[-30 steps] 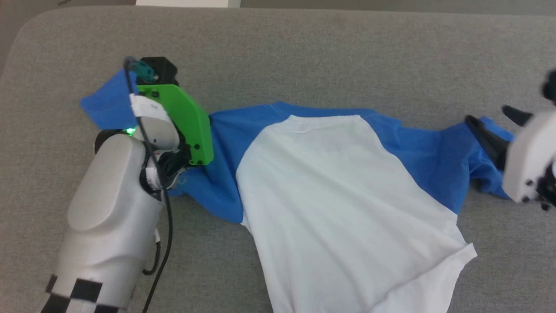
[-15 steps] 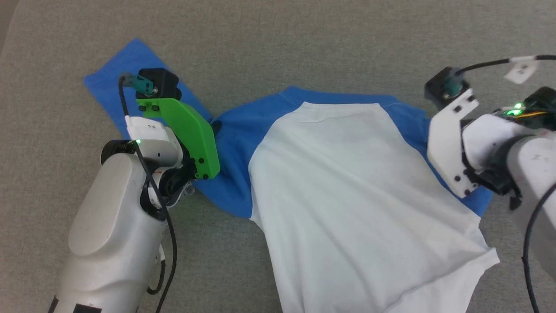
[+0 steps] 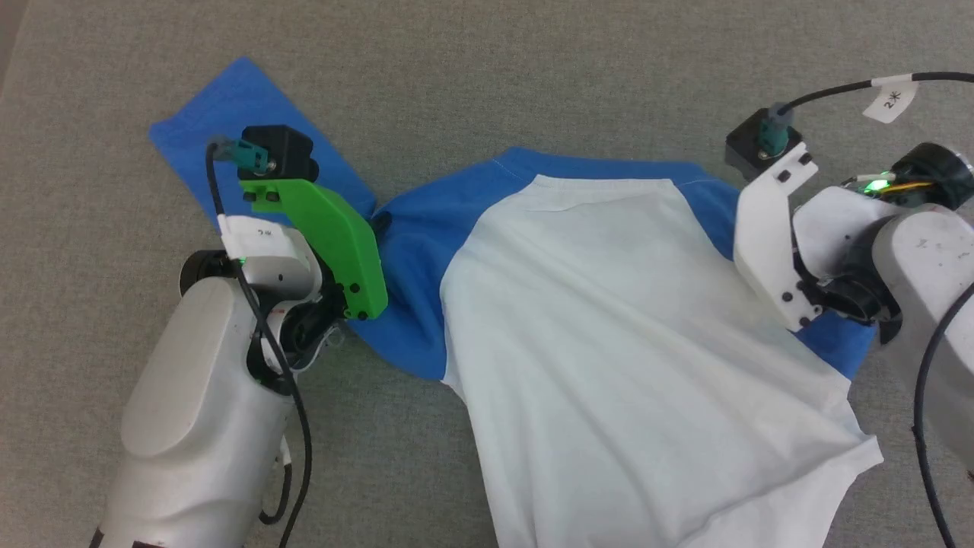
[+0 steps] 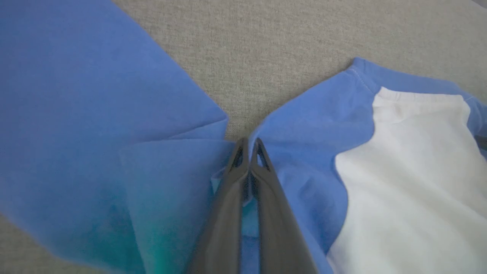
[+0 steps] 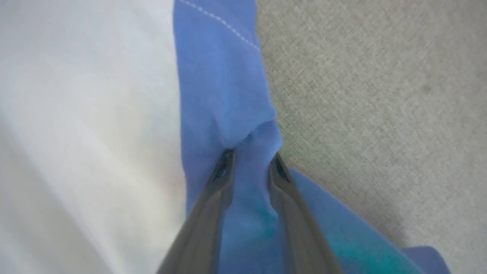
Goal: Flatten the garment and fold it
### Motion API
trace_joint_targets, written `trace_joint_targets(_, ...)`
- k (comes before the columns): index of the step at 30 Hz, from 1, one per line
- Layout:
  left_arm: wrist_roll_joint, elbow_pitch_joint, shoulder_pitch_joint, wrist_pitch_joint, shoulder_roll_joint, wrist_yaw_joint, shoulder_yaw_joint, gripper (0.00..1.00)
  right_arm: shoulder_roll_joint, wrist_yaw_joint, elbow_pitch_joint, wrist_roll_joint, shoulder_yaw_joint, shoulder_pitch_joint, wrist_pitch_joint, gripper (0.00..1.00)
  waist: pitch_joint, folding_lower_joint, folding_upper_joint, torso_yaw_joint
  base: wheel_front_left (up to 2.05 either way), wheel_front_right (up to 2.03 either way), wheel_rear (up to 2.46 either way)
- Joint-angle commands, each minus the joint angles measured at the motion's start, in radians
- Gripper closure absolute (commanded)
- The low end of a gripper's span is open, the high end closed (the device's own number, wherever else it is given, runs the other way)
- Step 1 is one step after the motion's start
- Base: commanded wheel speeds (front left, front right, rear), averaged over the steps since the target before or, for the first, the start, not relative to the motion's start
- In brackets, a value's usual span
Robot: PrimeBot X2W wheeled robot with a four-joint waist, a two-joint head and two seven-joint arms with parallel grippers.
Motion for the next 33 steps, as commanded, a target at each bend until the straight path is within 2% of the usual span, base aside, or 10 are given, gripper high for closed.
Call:
trace_joint_targets(1, -0.006, -0.001, 0.020, -0.010, 0.000, -0.001, 0.003, 1.00, 0.005, 0.003, 0.033, 0.017, 0.008, 0.028, 0.005, 1.00, -0.005, 0.0000, 0.0000, -0.003, 0.00, 0.00, 0.00)
trace_joint_targets(9, -0.019, -0.012, 0.012, -0.085, 0.000, -0.024, 0.032, 1.00, 0.025, 0.003, 0.029, 0.055, -0.105, 0.016, -0.110, 1.00, -0.051, 0.0000, 0.0000, -0.016, 0.00, 0.00, 0.00)
trace_joint_targets(19, -0.009, -0.040, -0.117, -0.209, 0.008, -0.046, 0.094, 1.00, 0.079, 0.003, 0.002, 0.081, -0.304, -0.056, -0.237, 1.00, -0.194, 0.0000, 0.0000, -0.049, 0.00, 0.00, 0.00)
trace_joint_targets(25, 0.047, -0.009, -0.296, -0.239, 0.038, -0.033, 0.111, 1.00, 0.159, 0.003, -0.003, 0.088, -0.406, -0.168, -0.262, 1.00, -0.241, 0.0000, 0.0000, -0.074, 0.00, 0.00, 0.00)
trace_joint_targets(33, 0.107, 0.126, -0.549, -0.304, 0.053, -0.034, 0.119, 1.00, 0.279, 0.003, 0.128, -0.004, -0.536, -0.409, -0.338, 1.00, -0.171, 0.0000, 0.0000, -0.103, 0.00, 0.00, 0.00)
